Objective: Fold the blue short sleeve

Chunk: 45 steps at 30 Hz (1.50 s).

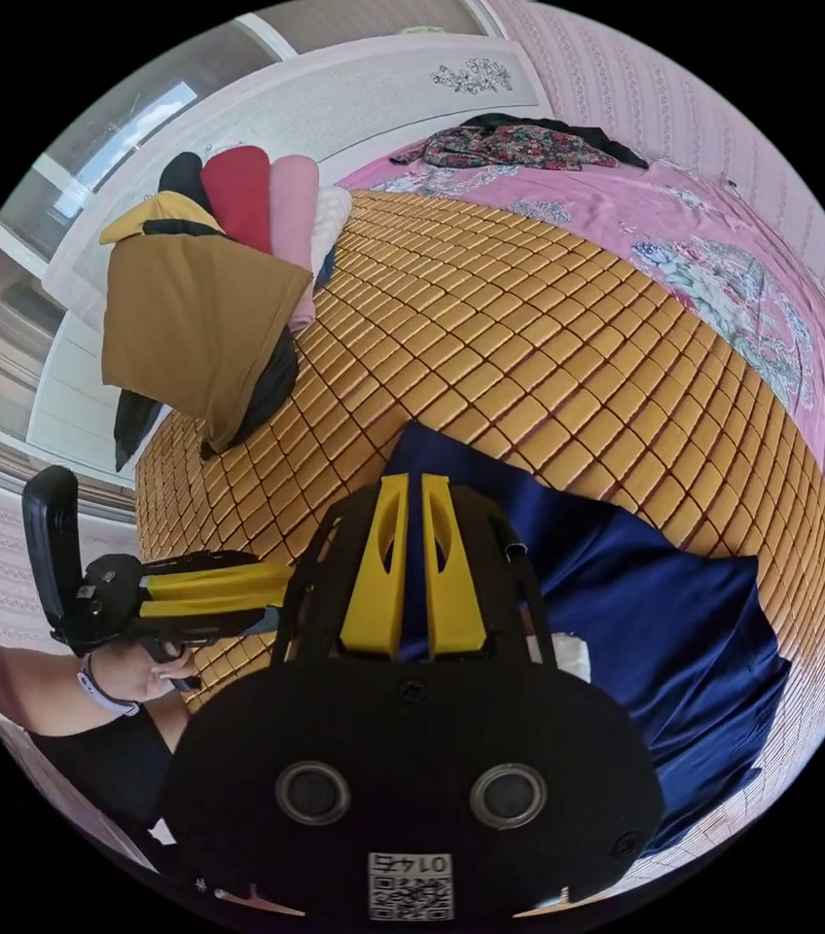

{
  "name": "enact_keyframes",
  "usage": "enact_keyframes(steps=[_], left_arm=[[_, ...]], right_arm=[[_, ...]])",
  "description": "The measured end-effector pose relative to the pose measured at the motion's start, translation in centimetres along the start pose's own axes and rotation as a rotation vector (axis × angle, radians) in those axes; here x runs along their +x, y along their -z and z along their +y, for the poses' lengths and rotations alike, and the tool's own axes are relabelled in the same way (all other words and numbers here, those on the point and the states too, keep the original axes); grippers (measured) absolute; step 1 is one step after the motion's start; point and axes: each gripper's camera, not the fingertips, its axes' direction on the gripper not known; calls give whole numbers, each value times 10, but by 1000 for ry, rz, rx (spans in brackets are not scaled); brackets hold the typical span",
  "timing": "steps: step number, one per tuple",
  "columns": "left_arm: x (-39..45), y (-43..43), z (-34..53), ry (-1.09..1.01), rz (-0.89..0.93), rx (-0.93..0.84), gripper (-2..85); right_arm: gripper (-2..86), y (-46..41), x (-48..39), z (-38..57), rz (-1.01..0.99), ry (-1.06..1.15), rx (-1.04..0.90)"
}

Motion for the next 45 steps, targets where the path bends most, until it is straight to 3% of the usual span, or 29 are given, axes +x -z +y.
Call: enact_keyframes(steps=[6, 11, 18, 27, 35, 42, 45], left_arm=[[22, -24, -3, -56, -39, -45, 38], [38, -30, 9, -40, -29, -20, 41], [82, -33, 19, -128, -63, -18, 40], [243, -105, 12, -440, 87, -96, 40], [393, -190, 22, -663, 248, -179, 41], [451, -231, 55, -740, 269, -243, 40], [470, -248, 58, -760, 258, -243, 39]], right_arm=[[-1, 9, 10, 25, -14, -50, -3], [-2, 61, 31, 95, -65, -152, 130], [1, 132, 96, 268, 3, -539, 129], [28, 216, 169, 453, 151, -963, 233], [96, 247, 232, 497, 174, -1085, 301], [25, 257, 253, 517, 140, -1058, 295], [22, 282, 228, 548, 249, -1086, 360]])
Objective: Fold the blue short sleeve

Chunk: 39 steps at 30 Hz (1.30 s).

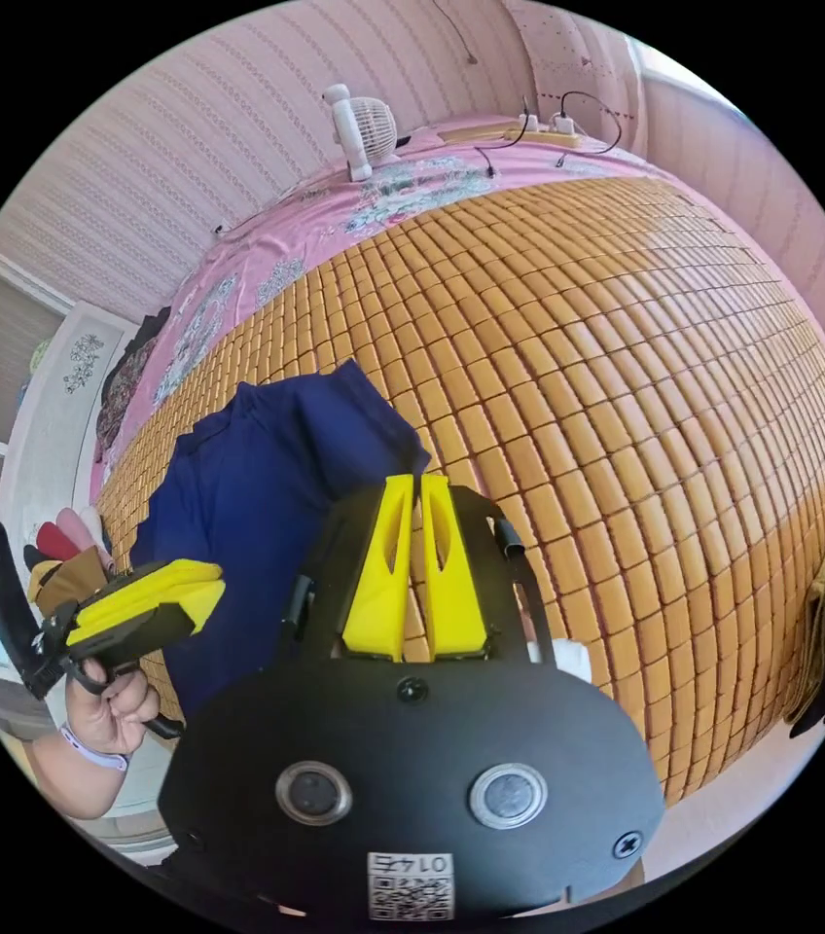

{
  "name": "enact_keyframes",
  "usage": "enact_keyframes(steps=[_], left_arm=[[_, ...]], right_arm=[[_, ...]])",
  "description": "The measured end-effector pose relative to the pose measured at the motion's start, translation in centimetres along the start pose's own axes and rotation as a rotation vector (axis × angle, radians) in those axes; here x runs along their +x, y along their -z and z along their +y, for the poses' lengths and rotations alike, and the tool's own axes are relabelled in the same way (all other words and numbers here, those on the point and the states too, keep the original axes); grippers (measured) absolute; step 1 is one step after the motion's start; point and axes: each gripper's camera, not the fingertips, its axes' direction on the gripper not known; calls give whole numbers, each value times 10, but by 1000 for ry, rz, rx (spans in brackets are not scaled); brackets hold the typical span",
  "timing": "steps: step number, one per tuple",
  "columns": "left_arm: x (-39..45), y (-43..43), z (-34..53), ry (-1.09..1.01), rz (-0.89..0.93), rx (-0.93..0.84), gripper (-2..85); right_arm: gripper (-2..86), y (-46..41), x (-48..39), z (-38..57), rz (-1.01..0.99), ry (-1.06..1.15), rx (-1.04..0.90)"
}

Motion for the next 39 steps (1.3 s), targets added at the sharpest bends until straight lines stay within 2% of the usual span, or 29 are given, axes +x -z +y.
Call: enact_keyframes(steps=[4, 12, 15, 17, 22, 25, 28, 31, 34, 39], left_arm=[[13, -32, -27, -48, -29, -28, 36], [54, -103, -90, -186, -111, -104, 62], [65, -138, -106, -219, -220, -191, 68], [68, -163, -106, -211, -325, -277, 42], [88, -154, -90, -357, -293, -159, 4], [80, -164, -87, -339, -303, -212, 13], [58, -149, -88, -256, -180, -198, 29], [34, -113, -69, -258, -70, -111, 6], [1, -63, -33, -226, -73, -56, -6], [-69, 22, 50, -23, -144, -63, -9]], right_arm=[[31, -1, 35, 35, -64, -105, -137], [52, 11, 49, 49, -94, -96, -65], [49, 6, 47, 46, -93, -111, -74], [34, 0, 47, 46, -90, -133, -94], [3, -11, 46, 53, -166, -198, -114], [-1, -14, 36, 58, -146, -187, -101], [-2, -17, 30, 62, -157, -178, -94], [-2, -18, 21, 66, -155, -151, -101], [-2, -11, 6, 73, -131, -51, -100], [-1, -1, -23, 77, -92, 102, -132]])
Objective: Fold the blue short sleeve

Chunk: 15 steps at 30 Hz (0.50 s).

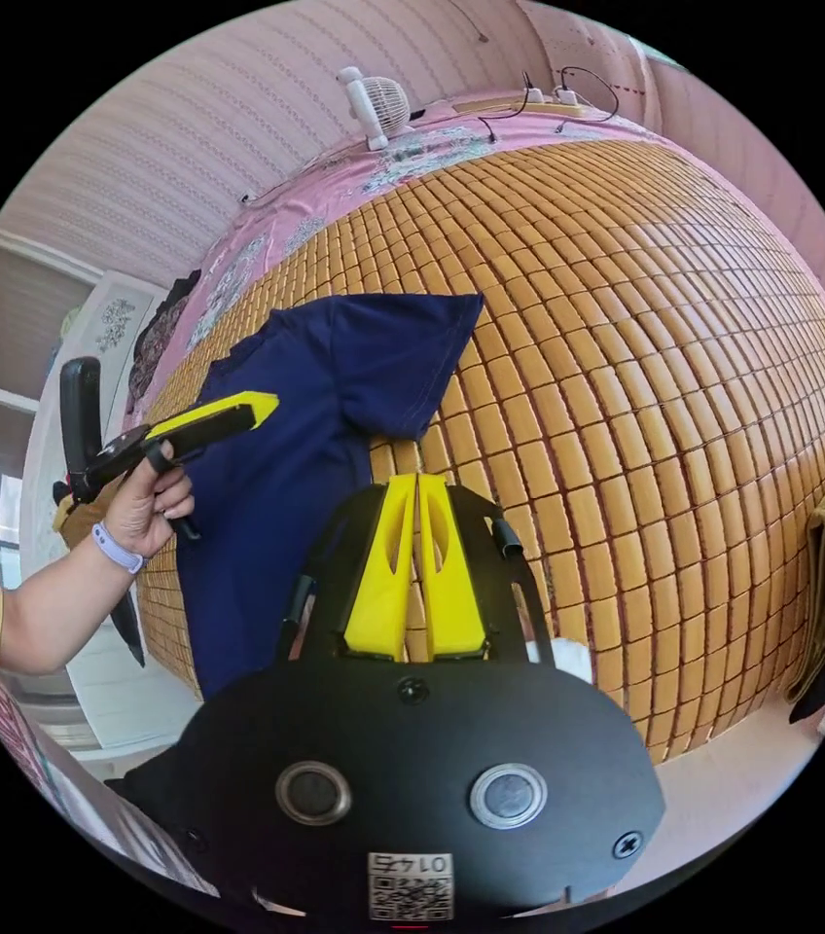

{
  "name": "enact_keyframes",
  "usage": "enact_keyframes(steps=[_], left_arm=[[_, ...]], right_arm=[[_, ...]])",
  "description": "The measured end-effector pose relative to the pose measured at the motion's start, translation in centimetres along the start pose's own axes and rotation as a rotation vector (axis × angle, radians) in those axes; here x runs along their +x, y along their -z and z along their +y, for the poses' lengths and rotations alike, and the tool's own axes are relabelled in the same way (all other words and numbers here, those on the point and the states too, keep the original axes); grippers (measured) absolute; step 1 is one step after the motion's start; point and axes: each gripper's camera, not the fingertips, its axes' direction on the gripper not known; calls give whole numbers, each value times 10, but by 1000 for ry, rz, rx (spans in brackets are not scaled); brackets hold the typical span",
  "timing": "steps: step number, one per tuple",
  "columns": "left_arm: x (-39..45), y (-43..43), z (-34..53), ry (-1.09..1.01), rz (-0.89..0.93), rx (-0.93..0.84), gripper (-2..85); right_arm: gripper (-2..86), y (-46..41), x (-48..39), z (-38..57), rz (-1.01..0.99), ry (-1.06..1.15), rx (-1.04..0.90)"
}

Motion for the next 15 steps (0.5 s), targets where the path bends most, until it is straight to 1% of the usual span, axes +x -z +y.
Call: enact_keyframes(steps=[3, 5, 8, 12, 15], left_arm=[[-49, 43, 60, 189, -62, 14, -10], [-85, 75, 105, 355, -99, 74, -10], [-122, 104, 152, 536, -126, 155, -9], [-156, 130, 192, 657, -150, 218, -7], [-179, 152, 221, 687, -180, 327, 4]], right_arm=[[0, -5, -32, -6, 30, 91, -19], [0, -14, -60, -12, 23, 156, -35], [2, -37, -121, -24, -2, 281, -43], [7, -82, -231, -40, -117, 487, -69], [14, -124, -310, -47, -103, 593, -149]])
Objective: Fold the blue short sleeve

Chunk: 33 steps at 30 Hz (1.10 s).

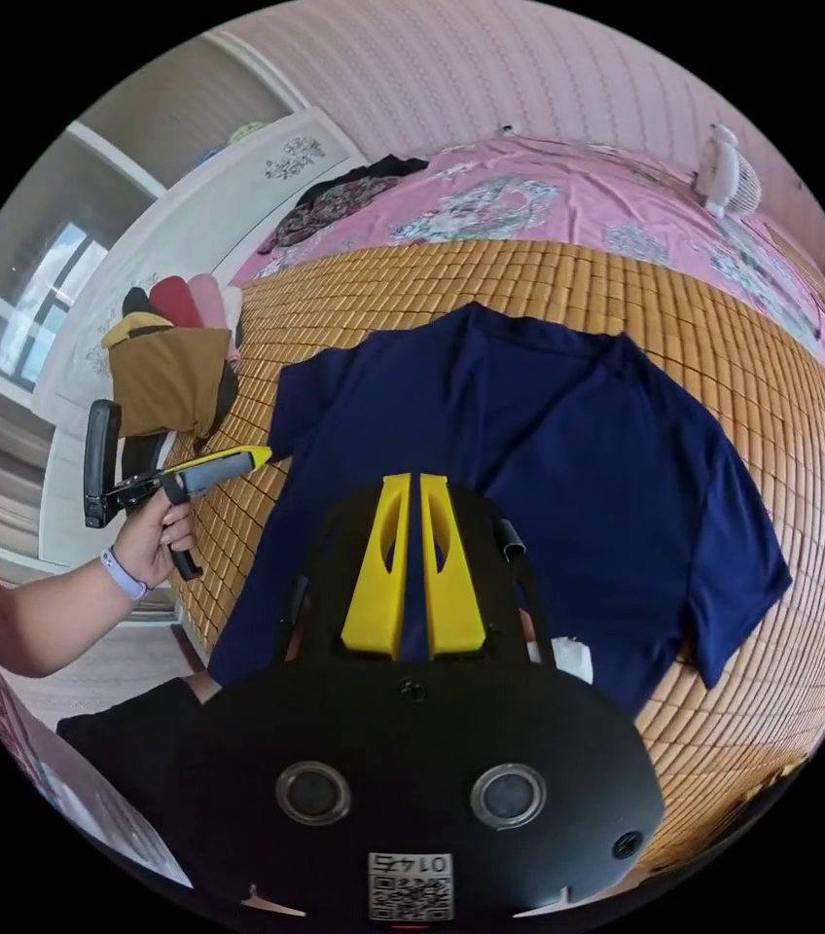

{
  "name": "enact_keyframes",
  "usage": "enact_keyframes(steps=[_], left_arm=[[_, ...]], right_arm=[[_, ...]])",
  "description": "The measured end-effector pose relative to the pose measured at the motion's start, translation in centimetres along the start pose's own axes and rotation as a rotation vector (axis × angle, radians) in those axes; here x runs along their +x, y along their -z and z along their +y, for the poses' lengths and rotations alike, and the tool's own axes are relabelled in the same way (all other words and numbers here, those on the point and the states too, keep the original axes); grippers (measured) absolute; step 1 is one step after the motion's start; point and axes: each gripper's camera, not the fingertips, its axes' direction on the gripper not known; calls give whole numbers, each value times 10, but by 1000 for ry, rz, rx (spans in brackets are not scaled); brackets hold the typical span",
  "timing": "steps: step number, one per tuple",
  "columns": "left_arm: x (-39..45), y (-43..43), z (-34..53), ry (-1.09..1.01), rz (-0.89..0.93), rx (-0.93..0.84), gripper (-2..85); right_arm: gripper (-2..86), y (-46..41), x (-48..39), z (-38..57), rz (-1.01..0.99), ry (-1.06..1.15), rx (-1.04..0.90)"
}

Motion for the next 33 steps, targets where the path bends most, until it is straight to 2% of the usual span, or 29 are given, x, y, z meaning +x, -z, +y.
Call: enact_keyframes(steps=[6, 10, 13, 16, 20, 22, 27, 30, 33], left_arm=[[-59, 16, -2, 132, 39, 34, 50], [-80, 19, 0, 228, 94, 60, 52], [-91, 15, 2, 250, 119, 29, 53], [-88, 11, 5, 196, 105, -2, 50], [-88, 14, 4, 181, 54, 4, 35], [-89, 14, 2, 157, 49, -1, 29], [-94, 14, 1, 114, 95, -4, 7], [-94, 14, -3, 107, 106, -33, -5], [-80, 20, -6, 75, 25, -19, -9]], right_arm=[[56, -84, -85, -92, -130, 154, -192], [61, -124, -144, -134, -4, 325, -269], [59, -140, -174, -154, 115, 356, -211], [68, -157, -194, -167, 103, 356, -190], [79, -182, -208, -173, 84, 359, -241], [69, -187, -217, -168, 167, 408, -196], [58, -186, -221, -151, 220, 507, -106], [20, -182, -208, -152, 177, 477, -128], [6, -168, -180, -154, 57, 362, -135]])
